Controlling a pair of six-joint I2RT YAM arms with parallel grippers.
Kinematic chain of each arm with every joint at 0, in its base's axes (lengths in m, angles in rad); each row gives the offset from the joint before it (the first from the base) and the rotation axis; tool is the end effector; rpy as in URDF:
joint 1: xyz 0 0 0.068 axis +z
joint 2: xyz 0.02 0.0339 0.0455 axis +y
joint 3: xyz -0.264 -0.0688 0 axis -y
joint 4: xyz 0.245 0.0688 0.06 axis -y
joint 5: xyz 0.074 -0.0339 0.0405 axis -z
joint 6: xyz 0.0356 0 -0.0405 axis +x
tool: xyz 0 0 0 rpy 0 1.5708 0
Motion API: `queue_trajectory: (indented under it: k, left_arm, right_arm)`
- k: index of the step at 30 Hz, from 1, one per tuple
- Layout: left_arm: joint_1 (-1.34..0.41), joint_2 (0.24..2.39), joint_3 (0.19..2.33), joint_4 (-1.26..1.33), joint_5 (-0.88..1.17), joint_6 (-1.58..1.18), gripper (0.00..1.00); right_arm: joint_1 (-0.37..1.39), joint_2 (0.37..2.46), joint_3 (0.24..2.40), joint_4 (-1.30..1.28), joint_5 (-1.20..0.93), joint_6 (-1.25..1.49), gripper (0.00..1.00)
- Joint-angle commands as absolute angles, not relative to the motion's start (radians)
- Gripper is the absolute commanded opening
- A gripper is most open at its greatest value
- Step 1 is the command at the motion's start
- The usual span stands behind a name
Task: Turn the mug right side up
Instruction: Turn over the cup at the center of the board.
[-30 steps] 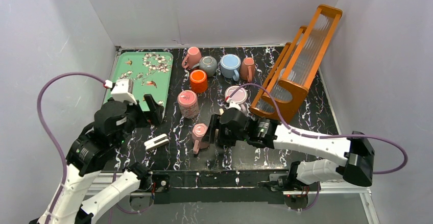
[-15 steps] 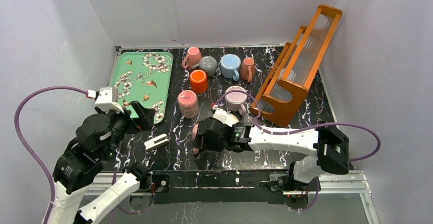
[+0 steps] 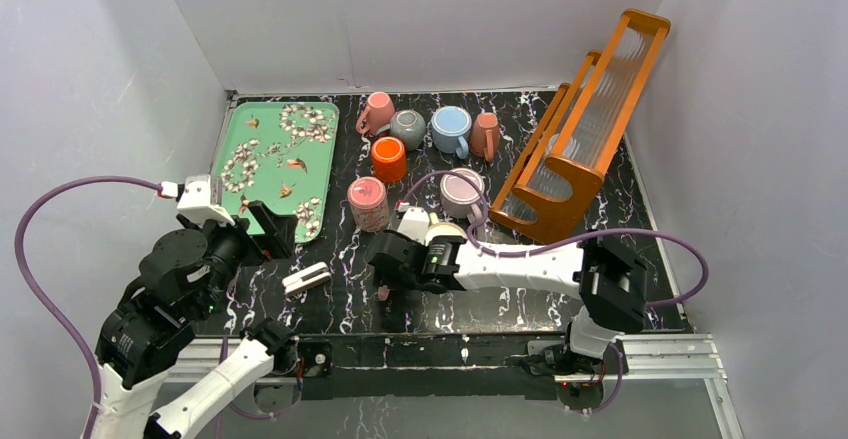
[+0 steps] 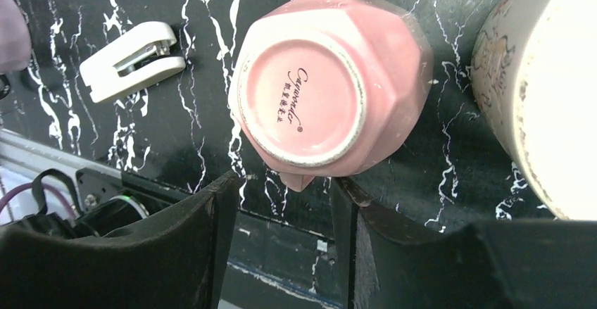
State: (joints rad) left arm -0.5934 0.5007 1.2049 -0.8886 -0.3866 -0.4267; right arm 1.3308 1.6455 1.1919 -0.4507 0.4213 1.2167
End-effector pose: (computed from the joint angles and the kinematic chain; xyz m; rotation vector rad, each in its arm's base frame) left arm 0.0419 -0.0120 0.4250 -0.1368 1.7537 -0.4076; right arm 0.0978 0.3385 0.2396 0.0418 2.4809 0.6642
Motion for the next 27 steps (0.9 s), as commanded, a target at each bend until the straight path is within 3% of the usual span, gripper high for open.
queue_trajectory:
  k: [1, 11, 19, 27]
  left_arm:
    - [-0.598, 0.498, 1.233, -0.896, -0.429, -0.414, 0.98]
    - [-0.598, 0.505, 1.235, -0.9, -0.428, -0.411, 0.98]
    - [-0.597, 0.512, 1.244, -0.9, -0.436, -0.407, 0.98]
    - [-0.597, 0.514, 1.223, -0.898, -0.451, -0.402, 0.98]
  right_arm:
    - [1.337, 1.7, 1.269, -0.532, 0.514, 1.193, 0.58]
    - [1.337, 1.753, 1.304, -0.62, 0.603, 1.151, 0.51]
    - [1.337, 1.76, 1.315, -0.615, 0.624, 1.1, 0.4]
    - [1.337, 1.801, 1.338, -0.617, 0.644, 1.091, 0.4]
